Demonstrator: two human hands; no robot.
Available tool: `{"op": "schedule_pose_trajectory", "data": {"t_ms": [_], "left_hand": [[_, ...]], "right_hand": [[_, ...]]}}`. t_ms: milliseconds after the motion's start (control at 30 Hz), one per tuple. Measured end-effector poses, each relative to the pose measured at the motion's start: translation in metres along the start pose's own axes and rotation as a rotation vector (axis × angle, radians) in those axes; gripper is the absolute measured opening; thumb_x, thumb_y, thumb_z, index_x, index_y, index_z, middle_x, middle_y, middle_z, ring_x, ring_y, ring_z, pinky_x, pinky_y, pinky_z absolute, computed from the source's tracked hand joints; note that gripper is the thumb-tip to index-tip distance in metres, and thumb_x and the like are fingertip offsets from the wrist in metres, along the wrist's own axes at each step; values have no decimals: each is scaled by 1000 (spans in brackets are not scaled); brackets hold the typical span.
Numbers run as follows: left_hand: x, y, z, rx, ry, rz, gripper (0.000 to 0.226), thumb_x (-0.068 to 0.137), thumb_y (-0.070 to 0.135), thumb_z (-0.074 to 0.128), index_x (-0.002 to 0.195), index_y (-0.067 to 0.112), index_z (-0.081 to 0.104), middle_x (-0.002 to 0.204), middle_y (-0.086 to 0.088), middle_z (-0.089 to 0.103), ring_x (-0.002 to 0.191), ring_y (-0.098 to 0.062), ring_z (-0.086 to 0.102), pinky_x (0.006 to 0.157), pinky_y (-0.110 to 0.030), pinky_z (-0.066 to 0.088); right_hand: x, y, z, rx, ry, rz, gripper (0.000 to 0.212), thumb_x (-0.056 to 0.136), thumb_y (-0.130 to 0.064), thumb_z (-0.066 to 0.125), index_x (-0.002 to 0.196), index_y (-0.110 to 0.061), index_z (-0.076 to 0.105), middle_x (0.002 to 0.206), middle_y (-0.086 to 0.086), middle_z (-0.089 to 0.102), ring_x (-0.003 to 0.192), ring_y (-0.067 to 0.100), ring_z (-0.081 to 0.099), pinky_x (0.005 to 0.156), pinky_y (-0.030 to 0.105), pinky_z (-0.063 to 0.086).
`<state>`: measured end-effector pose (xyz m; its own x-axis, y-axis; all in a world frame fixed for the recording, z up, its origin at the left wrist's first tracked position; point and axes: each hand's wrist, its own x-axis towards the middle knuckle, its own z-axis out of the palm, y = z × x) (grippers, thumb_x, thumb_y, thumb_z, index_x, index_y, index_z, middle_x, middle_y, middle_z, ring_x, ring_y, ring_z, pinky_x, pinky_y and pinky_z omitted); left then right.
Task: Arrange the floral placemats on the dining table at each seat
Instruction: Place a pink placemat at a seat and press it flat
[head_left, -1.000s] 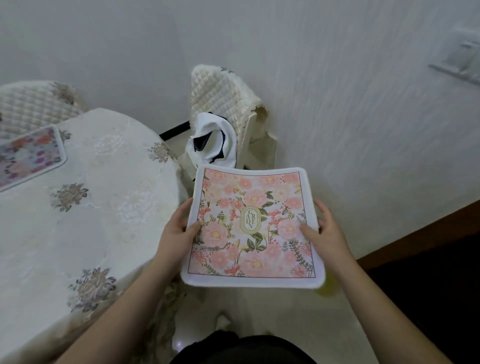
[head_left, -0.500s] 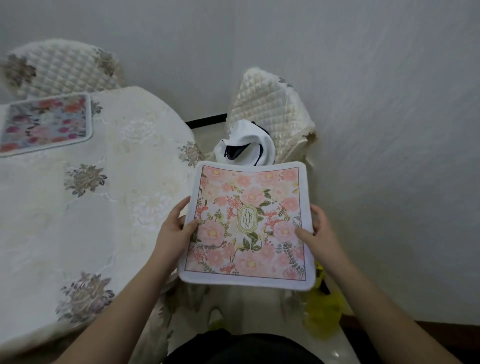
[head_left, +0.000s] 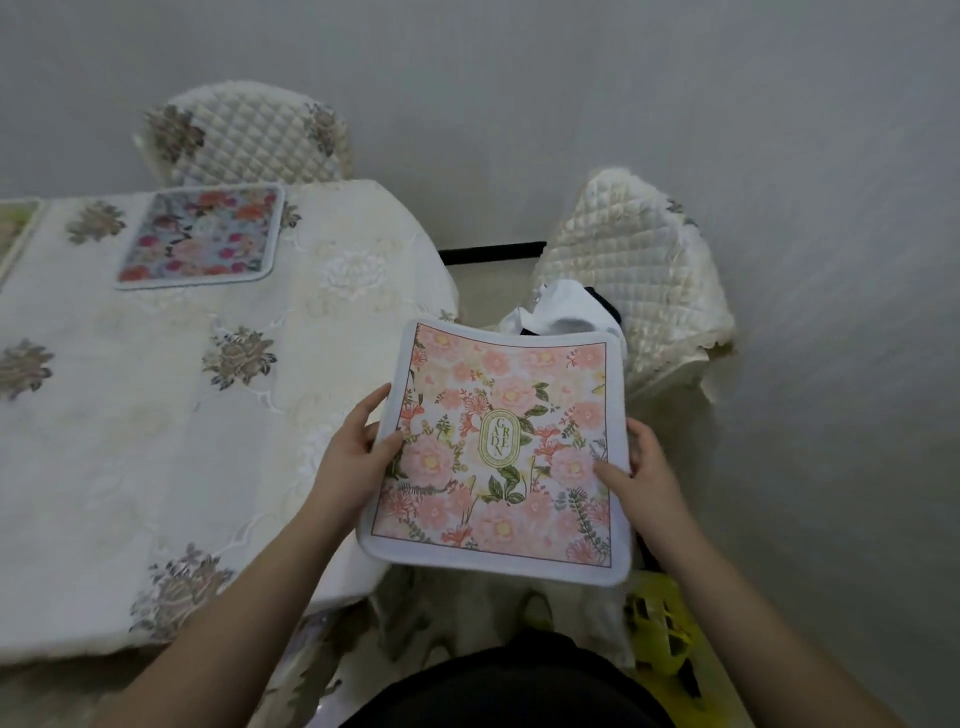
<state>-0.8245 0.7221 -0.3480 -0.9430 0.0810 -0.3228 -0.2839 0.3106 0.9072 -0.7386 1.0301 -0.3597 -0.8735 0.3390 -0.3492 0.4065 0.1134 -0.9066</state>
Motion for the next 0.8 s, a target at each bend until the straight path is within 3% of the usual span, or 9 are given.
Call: {"op": "schedule_pose_trajectory", "data": {"t_ms": [133,233,367,567,700,800], "left_hand": [[3,11,5,-63,137,-44,57,97,15,61,145,41,44,96,4,78,85,-13,75,77,-43,60],[6,15,6,-81,208,-69,56,97,16,63,144,39,45,98,4,78,86,-14,75,80,-46,61],[5,15,-3,-20,289,-92,54,98,19,60,144,41,44,100,11,77,87,-11,75,81,-46,60],[-7,14,-37,29,413,-176,54,98,21,61,145,40,42,99,12,76,79,-6,74,66,-28,57],[-24,0,-66,23,485,-241,45,97,24,62,138,38,49,103,8,76,83,-15,75,76,-45,62],[-35,-12,-87,6,527,-290,28,98,24,61,124,35,58,93,11,78,79,-14,75,73,-42,62]], "right_hand": [[42,-14,-4,1,-111,-46,53,90,-5,65,135,-22,42,117,-7,64,100,8,67,77,32,58],[65,-24,-2,-5,-182,-72,52,91,-5,65,133,-27,43,113,-13,64,95,2,67,73,26,57],[87,-31,11,-30,-277,-81,46,92,-7,64,128,-29,44,114,-8,66,96,7,68,71,27,57],[103,-43,51,-6,-416,-62,38,95,-9,61,124,-28,47,110,-4,67,85,7,71,71,34,57],[100,-48,84,-21,-494,-58,32,95,-9,59,118,-28,47,107,-3,69,81,9,72,61,26,57],[91,-50,112,-55,-558,-46,32,96,-8,57,120,-26,46,107,-6,67,79,6,71,58,26,57]]}}
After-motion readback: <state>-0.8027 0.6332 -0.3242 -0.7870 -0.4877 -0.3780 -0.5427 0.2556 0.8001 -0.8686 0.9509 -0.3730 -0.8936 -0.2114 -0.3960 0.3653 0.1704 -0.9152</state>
